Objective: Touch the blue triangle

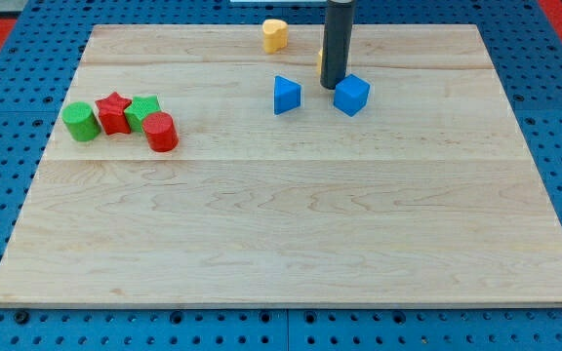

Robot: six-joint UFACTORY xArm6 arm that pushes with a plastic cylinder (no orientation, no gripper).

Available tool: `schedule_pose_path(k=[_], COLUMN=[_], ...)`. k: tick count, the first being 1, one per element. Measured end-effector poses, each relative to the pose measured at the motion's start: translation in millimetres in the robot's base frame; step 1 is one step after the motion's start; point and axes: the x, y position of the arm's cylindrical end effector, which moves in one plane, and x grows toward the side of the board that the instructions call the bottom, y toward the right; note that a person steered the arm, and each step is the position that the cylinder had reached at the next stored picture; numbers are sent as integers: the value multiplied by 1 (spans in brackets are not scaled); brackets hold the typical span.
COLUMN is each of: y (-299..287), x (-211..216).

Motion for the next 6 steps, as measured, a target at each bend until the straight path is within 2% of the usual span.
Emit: schedule_pose_path(k=[1,3,4,6], y=[51,71,57,-44], x=[0,16,4,-4])
